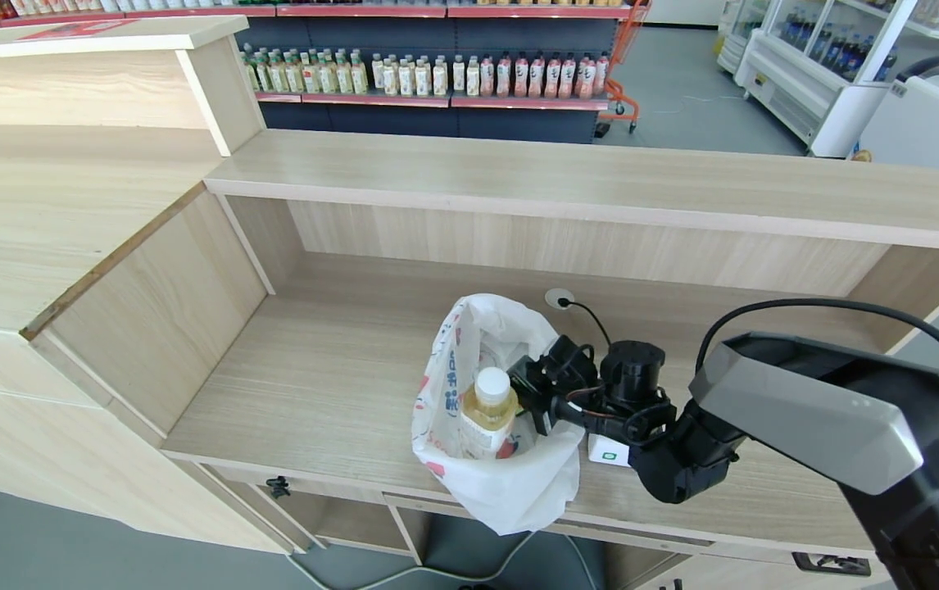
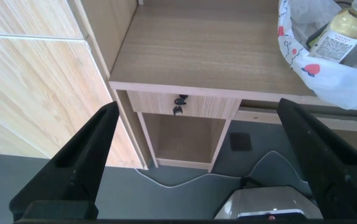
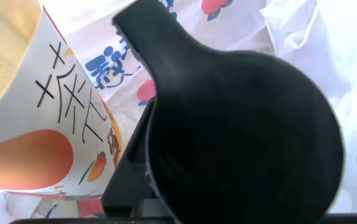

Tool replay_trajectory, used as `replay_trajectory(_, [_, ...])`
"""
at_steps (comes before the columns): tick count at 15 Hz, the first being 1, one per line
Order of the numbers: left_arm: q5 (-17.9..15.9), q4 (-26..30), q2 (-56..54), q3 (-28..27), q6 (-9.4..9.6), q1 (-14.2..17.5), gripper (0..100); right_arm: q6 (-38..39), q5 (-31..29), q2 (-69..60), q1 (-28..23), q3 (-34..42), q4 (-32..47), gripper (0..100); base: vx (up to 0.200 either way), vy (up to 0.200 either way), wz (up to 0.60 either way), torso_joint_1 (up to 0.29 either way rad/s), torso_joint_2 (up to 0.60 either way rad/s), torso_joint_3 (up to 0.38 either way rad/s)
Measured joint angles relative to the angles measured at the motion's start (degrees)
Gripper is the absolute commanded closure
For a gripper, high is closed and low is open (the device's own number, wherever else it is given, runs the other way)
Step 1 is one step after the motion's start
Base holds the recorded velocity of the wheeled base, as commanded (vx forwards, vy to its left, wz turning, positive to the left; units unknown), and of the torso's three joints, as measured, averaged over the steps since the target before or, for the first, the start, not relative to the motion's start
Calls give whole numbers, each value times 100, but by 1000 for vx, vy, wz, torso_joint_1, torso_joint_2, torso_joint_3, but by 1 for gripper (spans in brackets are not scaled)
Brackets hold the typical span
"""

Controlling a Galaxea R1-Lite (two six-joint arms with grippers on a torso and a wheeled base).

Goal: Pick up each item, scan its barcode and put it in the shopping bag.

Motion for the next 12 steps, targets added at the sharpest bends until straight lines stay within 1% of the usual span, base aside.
replay_trajectory(3, [2, 0, 0, 0, 0, 0, 0, -61, 2, 24, 1, 2, 11, 100, 0, 0, 0, 0, 0, 0])
replay_trajectory(4, [0, 0, 0, 0, 0, 0, 0, -69, 4, 29, 1, 0, 15, 0, 0, 0, 0, 0, 0, 0])
replay_trajectory(8, [0, 0, 0, 0, -2, 0, 0, -6, 2, -76, -55, 39, 44, 0, 0, 0, 0, 0, 0, 0])
replay_trajectory(12, [2, -2, 0, 0, 0, 1, 0, 757, 15, -703, -210, 352, 39, 0, 0, 0, 0, 0, 0, 0])
